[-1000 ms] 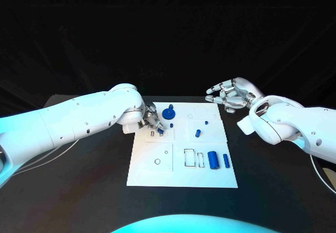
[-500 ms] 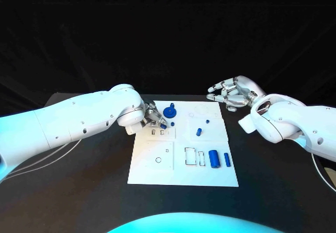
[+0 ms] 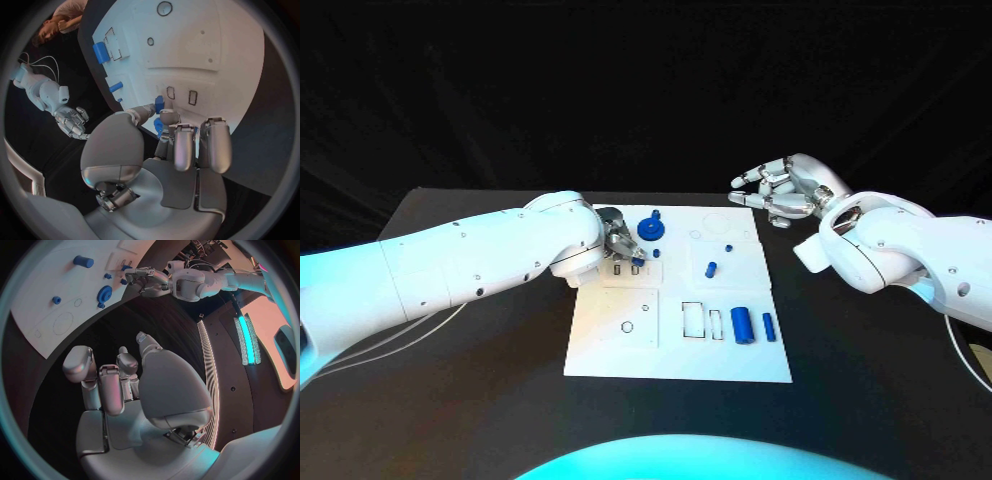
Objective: Assemble the parts on the task board
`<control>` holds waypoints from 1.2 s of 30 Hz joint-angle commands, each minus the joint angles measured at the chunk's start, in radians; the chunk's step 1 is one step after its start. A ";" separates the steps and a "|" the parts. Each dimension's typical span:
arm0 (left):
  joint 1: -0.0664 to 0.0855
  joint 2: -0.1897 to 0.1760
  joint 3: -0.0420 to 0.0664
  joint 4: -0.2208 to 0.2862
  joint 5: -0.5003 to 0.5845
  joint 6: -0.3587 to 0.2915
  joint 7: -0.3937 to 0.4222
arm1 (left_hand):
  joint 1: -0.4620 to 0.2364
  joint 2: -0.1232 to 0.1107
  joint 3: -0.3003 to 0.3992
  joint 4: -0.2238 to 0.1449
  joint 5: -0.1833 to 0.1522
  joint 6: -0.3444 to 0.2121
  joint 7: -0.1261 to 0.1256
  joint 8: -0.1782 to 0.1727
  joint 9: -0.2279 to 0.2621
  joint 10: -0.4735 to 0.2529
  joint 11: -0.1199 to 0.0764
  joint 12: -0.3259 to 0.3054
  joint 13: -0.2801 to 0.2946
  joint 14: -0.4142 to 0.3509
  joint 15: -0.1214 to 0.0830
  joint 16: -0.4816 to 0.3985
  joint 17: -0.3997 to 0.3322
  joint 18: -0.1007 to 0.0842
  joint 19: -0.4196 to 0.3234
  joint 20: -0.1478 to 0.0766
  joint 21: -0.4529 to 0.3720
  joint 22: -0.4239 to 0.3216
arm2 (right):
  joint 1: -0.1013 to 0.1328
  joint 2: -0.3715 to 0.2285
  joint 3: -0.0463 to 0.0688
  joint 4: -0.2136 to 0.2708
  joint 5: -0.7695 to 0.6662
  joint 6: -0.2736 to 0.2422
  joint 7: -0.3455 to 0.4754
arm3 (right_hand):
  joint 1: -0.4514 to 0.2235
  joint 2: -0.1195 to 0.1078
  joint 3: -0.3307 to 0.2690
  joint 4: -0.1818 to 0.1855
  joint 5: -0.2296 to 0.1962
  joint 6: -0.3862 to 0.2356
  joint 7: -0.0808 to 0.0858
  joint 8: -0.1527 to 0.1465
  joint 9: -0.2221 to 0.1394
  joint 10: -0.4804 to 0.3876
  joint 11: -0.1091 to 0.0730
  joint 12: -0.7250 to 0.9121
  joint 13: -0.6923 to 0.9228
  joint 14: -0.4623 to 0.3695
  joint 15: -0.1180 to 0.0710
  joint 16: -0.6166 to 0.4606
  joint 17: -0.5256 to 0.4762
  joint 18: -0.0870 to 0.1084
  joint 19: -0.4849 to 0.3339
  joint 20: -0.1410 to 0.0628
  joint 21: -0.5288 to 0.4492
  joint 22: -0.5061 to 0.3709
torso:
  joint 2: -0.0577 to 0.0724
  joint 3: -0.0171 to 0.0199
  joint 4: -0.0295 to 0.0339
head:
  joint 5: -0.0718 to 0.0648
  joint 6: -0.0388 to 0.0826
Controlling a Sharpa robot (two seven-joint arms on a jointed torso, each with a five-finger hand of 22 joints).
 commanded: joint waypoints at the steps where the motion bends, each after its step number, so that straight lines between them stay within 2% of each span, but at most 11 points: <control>1: -0.002 -0.001 0.000 0.009 -0.067 -0.049 0.014 | -0.004 0.004 0.178 -0.173 0.002 0.011 -0.011 0.008 0.003 0.011 -0.002 0.008 0.003 0.073 -0.008 -0.001 0.175 -0.009 0.007 0.000 0.004 0.008 | -0.001 0.000 0.000 0.000 -0.009 0.004 0.003 | -0.006 0.005 -0.005 -0.002 0.006 -0.003 0.001 0.004 -0.001 -0.004 0.003 -0.003 -0.002 0.051 -0.005 -0.003 0.062 0.009 -0.006 0.002 -0.004 -0.001 | 0.000 0.0004 -0.0002 | 0.002 -0.002; 7: -0.006 -0.007 -0.001 0.020 -0.081 -0.027 0.003 | -0.010 -0.007 0.179 -0.177 -0.001 0.014 -0.015 0.017 0.008 0.026 -0.005 0.022 0.017 0.073 -0.011 -0.001 0.176 -0.011 0.013 -0.003 0.011 0.020 | -0.001 0.000 0.000 0.001 -0.009 0.004 0.004 | -0.006 0.005 -0.005 -0.002 0.006 -0.003 0.001 0.004 -0.001 -0.004 0.003 -0.003 -0.002 0.051 -0.005 -0.003 0.062 0.009 -0.006 0.002 -0.004 -0.001 | 0.001 0.0004 -0.0012 | 0.005 -0.003; 17: -0.008 -0.012 -0.002 0.025 -0.096 0.018 -0.015 | -0.015 -0.010 0.178 -0.177 -0.003 0.016 -0.018 0.024 0.012 0.040 -0.008 0.036 0.032 0.074 -0.013 -0.001 0.176 -0.014 0.020 -0.005 0.019 0.036 | -0.001 -0.001 0.000 0.002 -0.009 0.005 0.005 | -0.007 0.005 -0.005 -0.001 0.006 -0.003 0.001 0.004 -0.001 -0.004 0.003 -0.004 -0.002 0.051 -0.005 -0.004 0.061 0.009 -0.005 0.002 -0.004 0.000 | 0.001 0.0008 -0.0008 | 0.006 -0.009; 36: -0.015 -0.006 -0.003 0.012 -0.117 0.024 -0.018 | -0.022 -0.015 0.174 -0.177 -0.005 0.017 -0.023 0.034 0.017 0.050 -0.012 0.043 0.036 0.074 -0.016 -0.001 0.177 -0.019 0.029 -0.007 0.031 0.057 | -0.001 0.001 0.000 0.003 -0.009 0.007 0.006 | -0.007 0.005 -0.006 -0.001 0.006 -0.003 0.001 0.005 -0.002 -0.005 0.003 -0.004 -0.003 0.050 -0.005 -0.004 0.061 0.009 -0.006 0.002 -0.005 -0.001 | 0.001 0.0004 -0.0016 | 0.007 -0.011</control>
